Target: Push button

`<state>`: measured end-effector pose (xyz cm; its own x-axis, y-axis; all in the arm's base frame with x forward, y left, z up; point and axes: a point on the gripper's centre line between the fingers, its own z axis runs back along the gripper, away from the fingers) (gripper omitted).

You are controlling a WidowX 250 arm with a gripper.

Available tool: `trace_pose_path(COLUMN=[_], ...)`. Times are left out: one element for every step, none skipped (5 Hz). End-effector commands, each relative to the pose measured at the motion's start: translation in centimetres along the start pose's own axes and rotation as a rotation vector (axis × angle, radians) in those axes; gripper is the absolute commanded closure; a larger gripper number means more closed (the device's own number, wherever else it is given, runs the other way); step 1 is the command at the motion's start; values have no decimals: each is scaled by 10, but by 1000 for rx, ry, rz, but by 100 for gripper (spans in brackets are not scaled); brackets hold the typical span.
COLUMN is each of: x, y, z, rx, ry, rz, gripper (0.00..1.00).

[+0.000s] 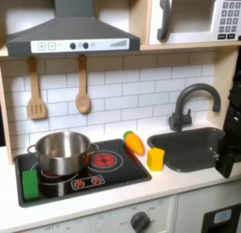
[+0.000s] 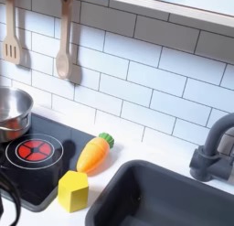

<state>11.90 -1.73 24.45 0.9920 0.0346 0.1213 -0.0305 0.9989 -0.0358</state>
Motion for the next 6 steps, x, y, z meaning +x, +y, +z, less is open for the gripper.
trace_pose_path(x=[0,18,29,42,55,72], y=[0,5,9,15,24,38], z=[0,-7,-15,-17,-19,-19], rx=[0,23,41,60,73,69], ry=[0,-7,-3,-27,-52,-81], rz=[0,26,42,61,88,136], gripper=[0,0,0,0,0,100])
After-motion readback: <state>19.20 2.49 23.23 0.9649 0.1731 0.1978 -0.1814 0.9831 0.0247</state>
